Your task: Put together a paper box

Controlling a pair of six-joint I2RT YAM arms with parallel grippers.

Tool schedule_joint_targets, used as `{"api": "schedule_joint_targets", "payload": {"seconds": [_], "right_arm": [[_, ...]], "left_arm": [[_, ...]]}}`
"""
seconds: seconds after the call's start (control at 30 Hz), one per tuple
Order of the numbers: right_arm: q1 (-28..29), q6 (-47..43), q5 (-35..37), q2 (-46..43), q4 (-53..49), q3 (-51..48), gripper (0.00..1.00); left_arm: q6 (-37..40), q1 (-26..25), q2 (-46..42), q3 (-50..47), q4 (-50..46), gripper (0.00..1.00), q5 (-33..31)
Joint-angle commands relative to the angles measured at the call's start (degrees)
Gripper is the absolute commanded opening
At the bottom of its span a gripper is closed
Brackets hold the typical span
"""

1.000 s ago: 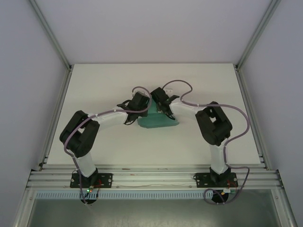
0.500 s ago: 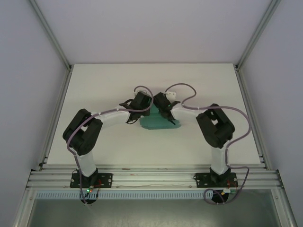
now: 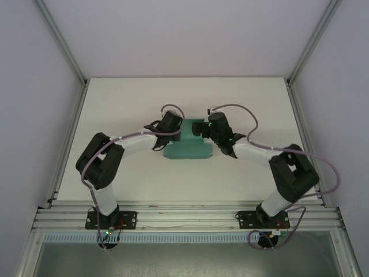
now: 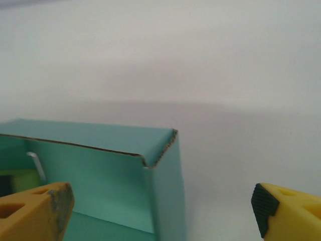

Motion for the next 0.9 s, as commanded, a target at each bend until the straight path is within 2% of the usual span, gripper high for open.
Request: {"api": "schedule_joint_targets", "payload": {"seconds": [0.0,0.13,0.2,0.3,0.4,0.5,0.6,0.73,0.87], "right_arm": [[-0.10,-1.64,0.20,-5.42,-1.13,-1.89,0.99],[-0.35,0.85,2.22,-13.12,-4.23,-3.42,1.00],[-0.76,2.50,3.65,-17.20,-7.79,-3.69,1.00],[-1.88,4.02,6.30,-21.78,-16.33,-3.08,1.00],[-2.70,3.96,7.87,-25.89,-24.66,-2.98,1.00],[-3.11,4.61,9.34,-29.71,-29.44,-4.29,1.00],[-3.40,5.40,9.49,-33.46,-30.40,-6.81,1.00],[-3.95,6.94,9.97,-36.58,-30.18,-9.53,1.00],[-4.52,7.11,10.43,-37.48,-31.58,-9.79,1.00]], "left_arm": [[2.48,0.16,-3.27,-1.11,2.18,0.00,0.71],[10.21,0.35,-4.59,0.48,-0.14,0.00,3.38],[17.03,0.52,-5.52,1.40,-3.02,0.00,7.07],[33.78,0.52,-5.56,5.64,-16.55,0.00,20.21],[43.07,0.08,-4.59,10.57,-29.84,0.00,22.09],[47.81,-0.42,-2.75,15.23,-40.21,0.00,19.73],[48.96,-1.81,0.50,18.89,-45.34,0.00,13.13],[49.60,-4.28,7.04,22.41,-47.94,0.00,6.84],[49.21,-6.56,12.17,24.08,-44.05,0.00,-1.94]]}}
